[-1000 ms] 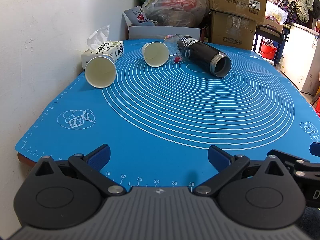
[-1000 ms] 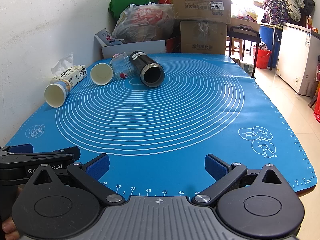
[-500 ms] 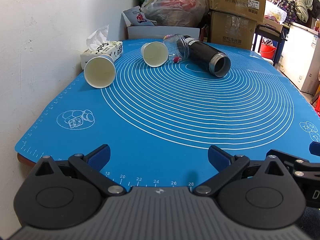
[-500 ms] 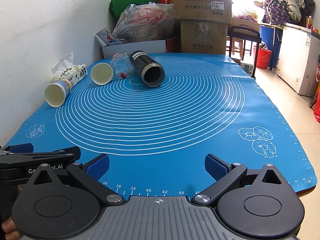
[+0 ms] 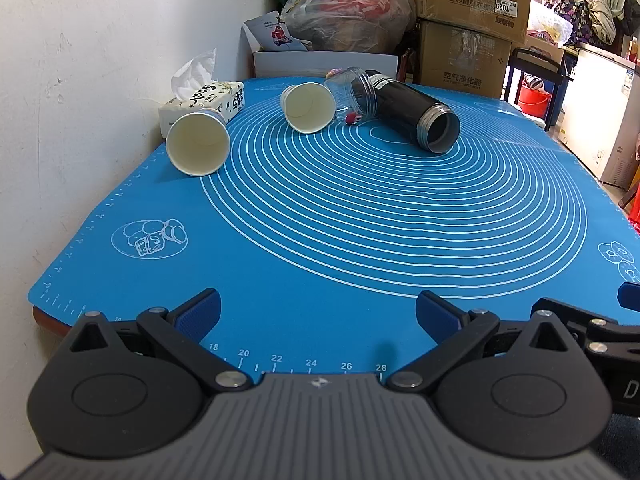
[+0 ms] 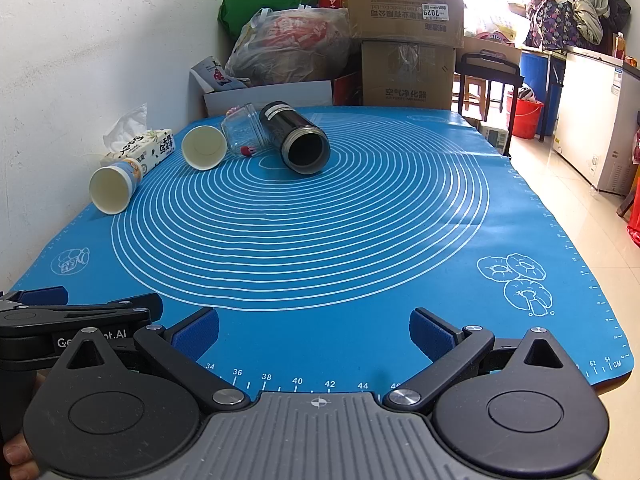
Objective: Flip cup upside down
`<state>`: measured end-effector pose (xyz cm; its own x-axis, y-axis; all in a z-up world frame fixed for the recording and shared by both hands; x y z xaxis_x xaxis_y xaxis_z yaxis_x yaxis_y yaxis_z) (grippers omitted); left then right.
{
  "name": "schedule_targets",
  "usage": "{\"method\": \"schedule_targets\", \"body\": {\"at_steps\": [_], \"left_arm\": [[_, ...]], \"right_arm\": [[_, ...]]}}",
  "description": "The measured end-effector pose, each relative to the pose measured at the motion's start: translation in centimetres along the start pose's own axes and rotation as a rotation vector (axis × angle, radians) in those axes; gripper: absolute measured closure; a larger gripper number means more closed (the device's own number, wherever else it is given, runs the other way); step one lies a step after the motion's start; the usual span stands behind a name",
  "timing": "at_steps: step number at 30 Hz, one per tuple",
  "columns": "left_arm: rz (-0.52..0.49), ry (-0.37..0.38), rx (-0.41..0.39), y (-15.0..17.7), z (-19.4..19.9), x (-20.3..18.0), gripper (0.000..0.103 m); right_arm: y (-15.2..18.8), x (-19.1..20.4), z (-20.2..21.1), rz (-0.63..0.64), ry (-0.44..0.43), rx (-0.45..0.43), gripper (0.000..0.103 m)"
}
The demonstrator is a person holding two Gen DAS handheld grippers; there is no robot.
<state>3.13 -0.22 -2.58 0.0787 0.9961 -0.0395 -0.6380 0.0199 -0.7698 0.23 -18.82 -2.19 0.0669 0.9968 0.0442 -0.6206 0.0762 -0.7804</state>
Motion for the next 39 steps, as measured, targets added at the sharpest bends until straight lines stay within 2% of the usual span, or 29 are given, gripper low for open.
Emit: {"method": "schedule_targets", "body": {"at_steps": [39], "left_arm": [[-0.004,-0.008,0.003,0.05,-0.37,-0.29,0.001]], "right_arm": [[-0.01,-0.09,-0.27,-0.005,-0.002,0.013,0.0]]}}
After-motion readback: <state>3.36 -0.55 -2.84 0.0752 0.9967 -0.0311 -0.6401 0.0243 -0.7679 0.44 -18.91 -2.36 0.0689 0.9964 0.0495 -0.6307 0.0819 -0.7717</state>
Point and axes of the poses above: each gripper's, at about its wrist camera, not at the fingertips, and z roughly against the way its jaws point, x to its left, y to its underside, the point moved 4 cm from there along -z, roughly the way its jaws point, and after that the axes turned 5 degrees about y, right-handed, at the moved point
